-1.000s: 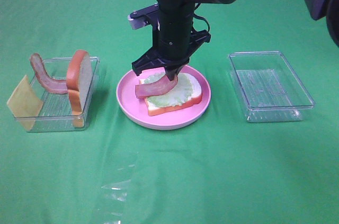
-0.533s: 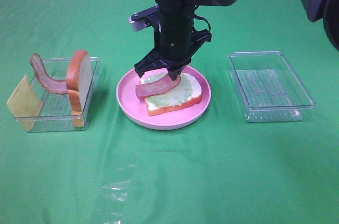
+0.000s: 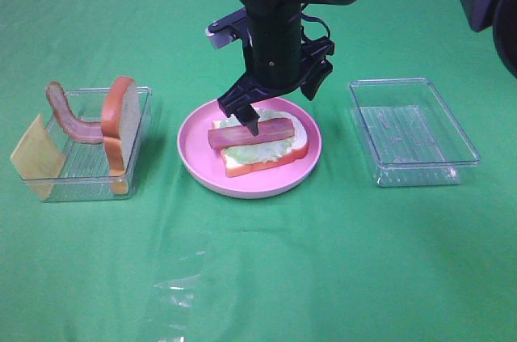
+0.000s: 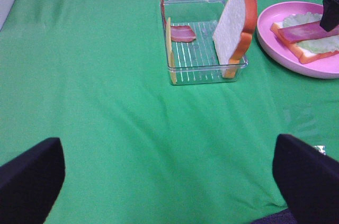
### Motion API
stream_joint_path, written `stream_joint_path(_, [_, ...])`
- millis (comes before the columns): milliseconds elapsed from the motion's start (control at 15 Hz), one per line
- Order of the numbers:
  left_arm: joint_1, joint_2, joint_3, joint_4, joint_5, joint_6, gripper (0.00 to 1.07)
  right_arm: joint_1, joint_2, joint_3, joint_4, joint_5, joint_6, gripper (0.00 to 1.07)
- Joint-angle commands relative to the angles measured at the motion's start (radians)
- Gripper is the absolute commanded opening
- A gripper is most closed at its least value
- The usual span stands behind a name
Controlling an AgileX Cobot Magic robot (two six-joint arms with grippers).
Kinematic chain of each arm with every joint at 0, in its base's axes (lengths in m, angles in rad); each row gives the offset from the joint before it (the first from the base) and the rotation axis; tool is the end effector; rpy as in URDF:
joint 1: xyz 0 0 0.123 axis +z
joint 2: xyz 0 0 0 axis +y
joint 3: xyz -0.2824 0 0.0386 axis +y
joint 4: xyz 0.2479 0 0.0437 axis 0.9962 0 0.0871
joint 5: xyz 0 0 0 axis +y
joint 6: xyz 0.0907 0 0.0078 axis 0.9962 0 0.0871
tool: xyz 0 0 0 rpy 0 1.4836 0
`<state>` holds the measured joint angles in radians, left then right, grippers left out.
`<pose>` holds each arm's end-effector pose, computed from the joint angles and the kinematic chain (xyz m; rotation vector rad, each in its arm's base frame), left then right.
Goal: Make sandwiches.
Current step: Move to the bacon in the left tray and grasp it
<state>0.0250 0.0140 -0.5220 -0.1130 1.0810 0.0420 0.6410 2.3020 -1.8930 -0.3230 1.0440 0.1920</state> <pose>-0.0061 -0.0092 0.2821 0.0246 2.0525 -0.0939 0.4011 0.2681 0.1637 -0.8126 2.7051 -0.2674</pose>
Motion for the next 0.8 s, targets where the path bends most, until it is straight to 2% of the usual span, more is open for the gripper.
stream_joint_path(67, [-0.005,0.0,0.005,-0.001,-0.005,-0.004,1.0,-0.002,-0.029,-0.055,-0.014,0.11,-0.006,0.99])
stream_joint_path(267, [-0.005,0.0,0.005,-0.001,-0.005,-0.004,1.0,-0.002,-0.09,-0.112,0.018,0.252,-0.09,0.99])
stream_joint_path(533, [-0.005,0.0,0.005,-0.001,-0.005,-0.004,1.0,-0.002,-0.228,-0.082,0.097,0.284,-0.148,0.99])
stream_joint_path(600, [-0.005,0.0,0.005,-0.001,-0.005,-0.004,1.0,-0.003,-0.343,0.032,0.091,0.284,-0.147,0.99])
stream_joint_path(667, [-0.005,0.0,0.005,-0.001,-0.005,-0.004,1.0,-0.003,-0.38,0.078,0.091,0.284,-0.147,0.99])
stream_joint_path(800, [-0.005,0.0,0.005,-0.001,-0.005,-0.004,1.0,-0.02,-0.532,0.277,0.117,0.275,-0.137,0.99])
